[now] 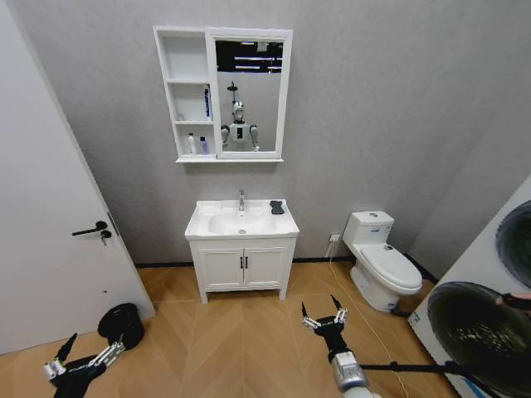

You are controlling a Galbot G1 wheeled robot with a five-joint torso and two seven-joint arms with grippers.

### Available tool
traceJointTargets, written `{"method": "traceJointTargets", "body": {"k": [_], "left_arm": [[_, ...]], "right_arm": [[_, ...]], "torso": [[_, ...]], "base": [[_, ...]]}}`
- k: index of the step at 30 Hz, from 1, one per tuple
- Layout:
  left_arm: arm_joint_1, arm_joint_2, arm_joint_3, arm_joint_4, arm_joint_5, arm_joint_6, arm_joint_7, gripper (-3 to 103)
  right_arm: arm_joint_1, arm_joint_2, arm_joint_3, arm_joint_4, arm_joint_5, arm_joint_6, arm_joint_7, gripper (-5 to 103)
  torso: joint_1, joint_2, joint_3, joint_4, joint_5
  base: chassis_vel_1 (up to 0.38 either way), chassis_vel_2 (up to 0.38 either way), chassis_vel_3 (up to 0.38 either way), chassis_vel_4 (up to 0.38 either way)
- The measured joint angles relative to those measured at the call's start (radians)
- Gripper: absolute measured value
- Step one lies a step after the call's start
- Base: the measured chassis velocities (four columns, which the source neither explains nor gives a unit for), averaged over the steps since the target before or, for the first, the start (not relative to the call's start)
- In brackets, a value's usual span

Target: Move facial cleanser and shampoo from washbasin to cabinet, then wipe washbasin with towel.

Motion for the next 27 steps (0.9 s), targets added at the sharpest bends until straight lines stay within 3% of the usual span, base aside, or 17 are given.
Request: {"method": "traceJointTargets", "body": {"k": [27], "left_arm": [[0.000, 0.000, 0.000, 0.000, 0.000, 0.000, 0.000, 100]], "right_arm": [[0.000, 0.000, 0.000, 0.000, 0.000, 0.000, 0.000, 100]], "torso": [[0.000, 0.000, 0.000, 0.0000, 0.0000]], "base": [[0.000, 0.000, 0.000, 0.000]]}}
